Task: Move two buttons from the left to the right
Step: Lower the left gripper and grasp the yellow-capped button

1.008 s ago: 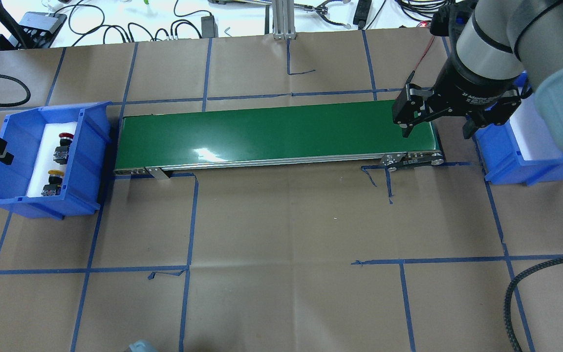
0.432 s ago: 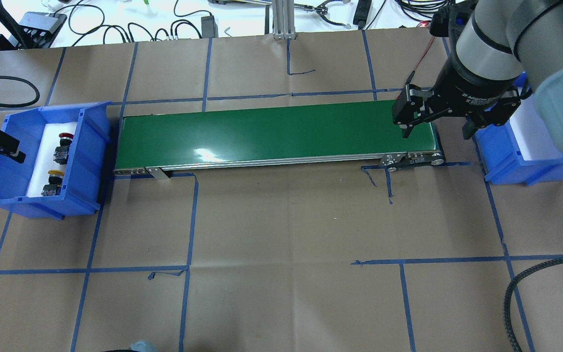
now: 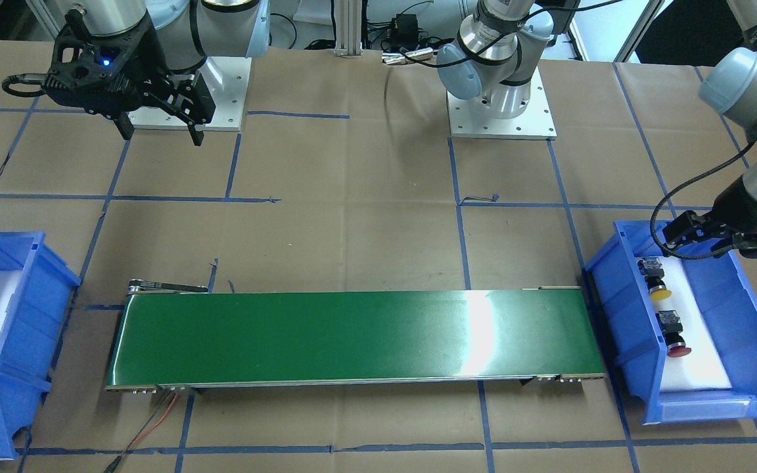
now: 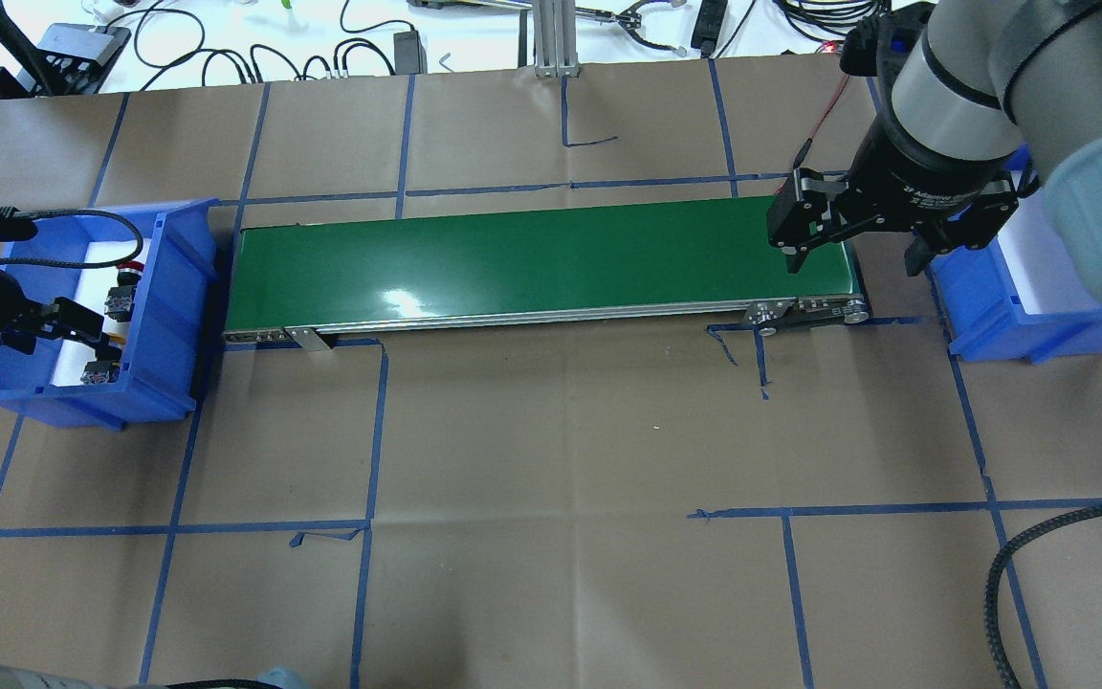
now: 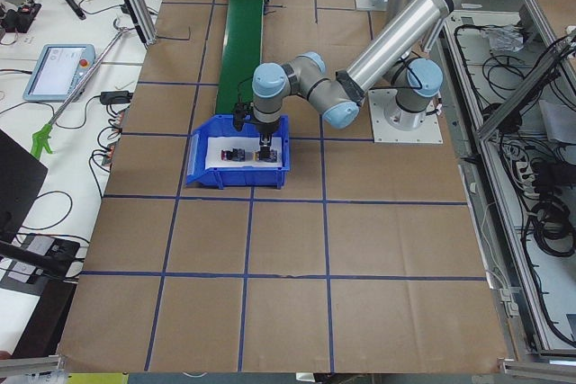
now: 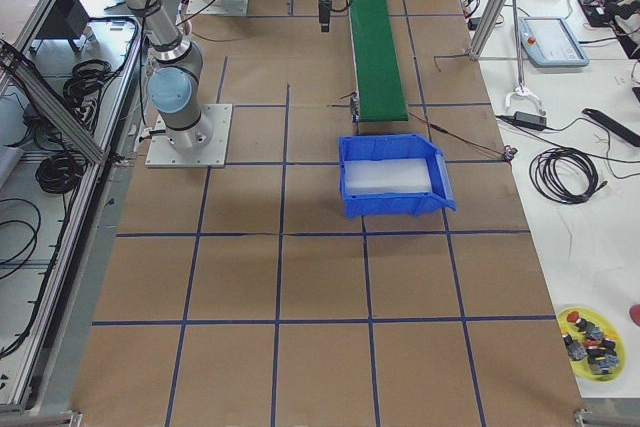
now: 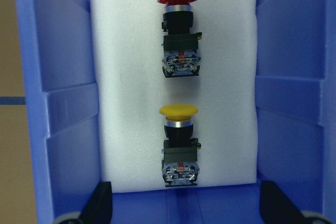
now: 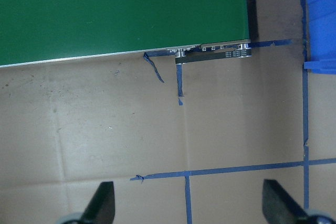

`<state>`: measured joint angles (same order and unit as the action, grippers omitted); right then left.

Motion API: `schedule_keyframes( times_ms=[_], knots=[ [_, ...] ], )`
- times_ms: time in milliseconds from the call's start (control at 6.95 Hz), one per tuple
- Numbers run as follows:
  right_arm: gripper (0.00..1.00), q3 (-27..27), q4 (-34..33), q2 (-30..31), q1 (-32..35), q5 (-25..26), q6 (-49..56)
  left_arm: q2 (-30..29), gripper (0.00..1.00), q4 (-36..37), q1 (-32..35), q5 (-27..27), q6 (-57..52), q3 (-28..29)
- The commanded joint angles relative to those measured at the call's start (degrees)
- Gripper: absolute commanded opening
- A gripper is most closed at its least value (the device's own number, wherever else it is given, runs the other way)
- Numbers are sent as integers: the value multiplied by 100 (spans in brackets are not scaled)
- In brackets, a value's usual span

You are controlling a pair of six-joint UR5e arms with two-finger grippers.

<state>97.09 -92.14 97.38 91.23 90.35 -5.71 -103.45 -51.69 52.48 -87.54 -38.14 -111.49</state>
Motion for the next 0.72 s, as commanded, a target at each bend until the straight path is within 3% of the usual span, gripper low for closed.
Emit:
schedule_keyframes(
  times_ms=[0,576],
  knots=[
    [100,3,3,0,0,0,0,-297,99,334,-10,9,-1,-118],
    [100,3,3,0,0,0,0,-474,99,730,-1,-26,-1,-330]
  ],
)
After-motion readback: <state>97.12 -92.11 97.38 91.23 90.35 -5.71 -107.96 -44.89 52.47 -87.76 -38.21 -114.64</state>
